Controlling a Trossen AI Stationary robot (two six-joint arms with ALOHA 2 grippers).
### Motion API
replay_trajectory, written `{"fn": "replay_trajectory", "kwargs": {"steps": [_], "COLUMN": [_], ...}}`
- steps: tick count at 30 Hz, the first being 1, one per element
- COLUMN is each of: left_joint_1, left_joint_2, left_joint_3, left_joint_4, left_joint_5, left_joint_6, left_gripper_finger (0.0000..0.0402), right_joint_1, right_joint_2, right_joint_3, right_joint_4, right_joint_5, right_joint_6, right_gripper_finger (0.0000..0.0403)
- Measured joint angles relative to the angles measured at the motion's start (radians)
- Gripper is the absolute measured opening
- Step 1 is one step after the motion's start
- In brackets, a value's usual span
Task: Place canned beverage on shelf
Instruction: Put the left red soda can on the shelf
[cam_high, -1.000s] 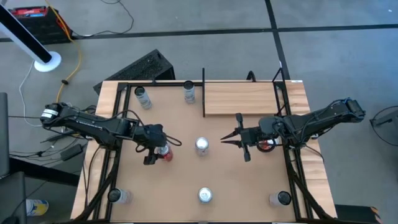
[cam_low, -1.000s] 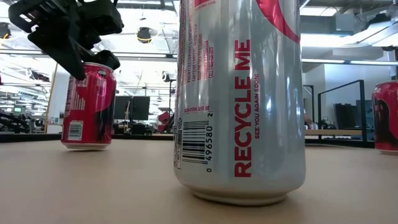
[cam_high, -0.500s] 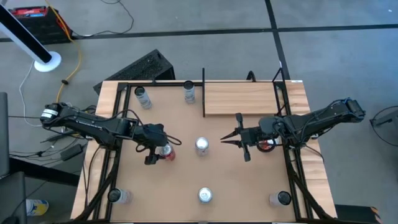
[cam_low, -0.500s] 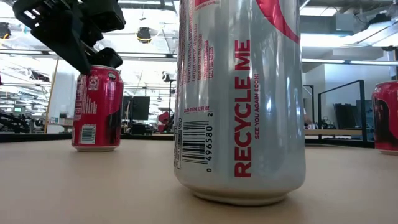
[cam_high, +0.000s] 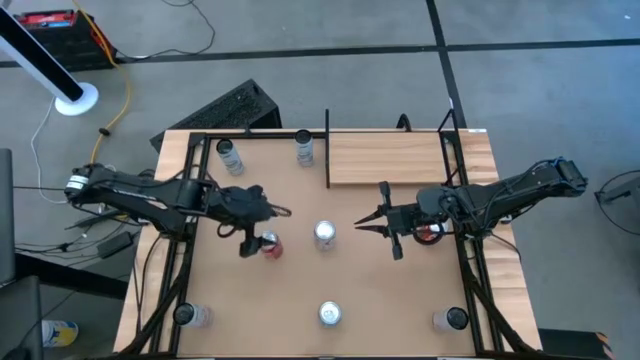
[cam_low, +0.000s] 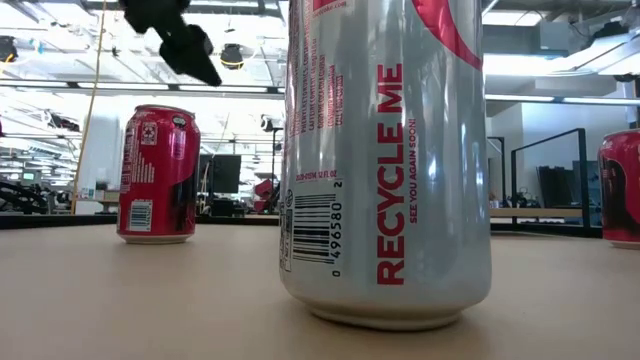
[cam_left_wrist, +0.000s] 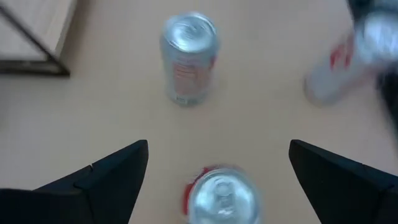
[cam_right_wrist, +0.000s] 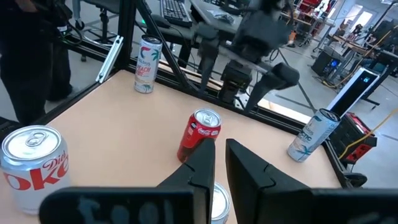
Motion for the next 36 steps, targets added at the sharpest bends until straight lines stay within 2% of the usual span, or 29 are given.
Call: {"fn": "replay_trajectory", "kwargs": {"steps": [6,9,12,18,21,27,36], "left_joint_1": [0.004,-0.006,-0.03,-0.063,-0.081,-0.088,-0.088], "left_joint_2": [0.0,0.0,0.0,0.021,0.075,0.177,0.19], "left_joint_3": [0.016,0.016,0.016,0.016,0.016,0.016,0.016], "left_joint_4": [-0.038,-0.105,-0.173,-0.229,-0.229,-0.211,-0.188], "left_joint_5": [-0.031,-0.04,-0.098,-0.169,-0.15,-0.132,-0.123], "left_joint_6": [-0.6,-0.799,-0.929,-1.053,-1.087,-1.096,-1.084], "left_gripper_finger": [0.0374,0.0373,0.0373,0.0373,0.0373,0.0373,0.0373], "right_joint_1": [0.0,0.0,0.0,0.001,0.001,0.0,0.0], "right_joint_2": [0.0,0.0,0.0,0.0,0.0,0.0,0.0], "right_joint_3": [0.0,0.0,0.0,0.0,0.0,0.0,0.0], "right_joint_4": [-0.001,-0.002,-0.001,-0.003,-0.007,-0.006,-0.009], "right_joint_5": [0.0,0.0,0.0,0.0,0.0,0.0,0.0], "right_joint_6": [0.001,-0.003,-0.007,-0.007,-0.007,-0.032,-0.033], "right_gripper_finger": [0.0064,0.0064,0.0064,0.0064,0.0064,0.0064,0.0064]}}
